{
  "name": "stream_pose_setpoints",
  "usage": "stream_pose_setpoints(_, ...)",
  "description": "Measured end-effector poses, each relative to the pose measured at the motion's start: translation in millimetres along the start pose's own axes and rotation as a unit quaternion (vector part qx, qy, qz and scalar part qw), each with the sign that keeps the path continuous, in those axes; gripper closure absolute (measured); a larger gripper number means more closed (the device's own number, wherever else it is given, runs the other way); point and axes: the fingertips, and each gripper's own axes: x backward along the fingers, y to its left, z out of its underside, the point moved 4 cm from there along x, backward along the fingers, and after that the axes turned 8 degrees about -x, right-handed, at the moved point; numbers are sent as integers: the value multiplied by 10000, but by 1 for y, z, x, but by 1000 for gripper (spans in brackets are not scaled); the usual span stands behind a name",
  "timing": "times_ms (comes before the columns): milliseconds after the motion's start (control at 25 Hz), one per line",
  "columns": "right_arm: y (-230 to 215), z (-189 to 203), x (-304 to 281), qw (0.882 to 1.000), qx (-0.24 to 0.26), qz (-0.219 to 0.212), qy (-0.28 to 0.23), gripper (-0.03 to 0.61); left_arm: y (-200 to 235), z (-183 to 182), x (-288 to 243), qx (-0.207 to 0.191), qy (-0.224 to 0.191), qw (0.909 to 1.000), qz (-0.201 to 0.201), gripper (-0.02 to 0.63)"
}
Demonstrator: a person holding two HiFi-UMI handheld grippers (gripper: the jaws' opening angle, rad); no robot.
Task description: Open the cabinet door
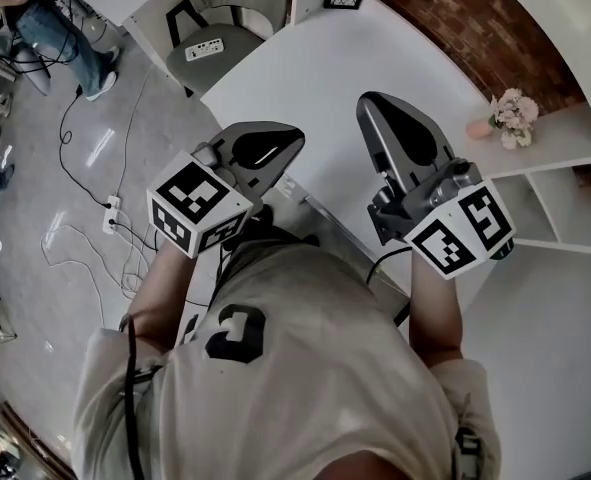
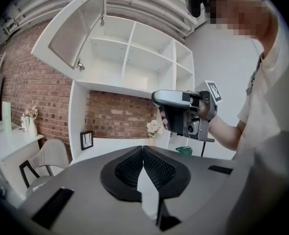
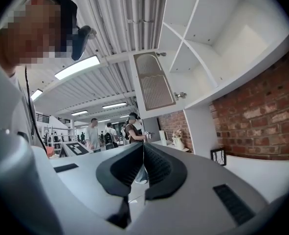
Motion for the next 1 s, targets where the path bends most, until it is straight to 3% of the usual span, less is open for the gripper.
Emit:
stream_pose_setpoints(400,-12,36,17,9990,-374,90,235,549,-34,16,-9,193,236,9995,114,597)
stream_pose_setpoints(640,17,44,2,9989,-398,139,191,549,-23,18,24,138,150,9997,122,597)
stream_pose_setpoints(1000,66,92,-68,9974,-417,182,566,549,22,47,89,251,222,9994,86,597)
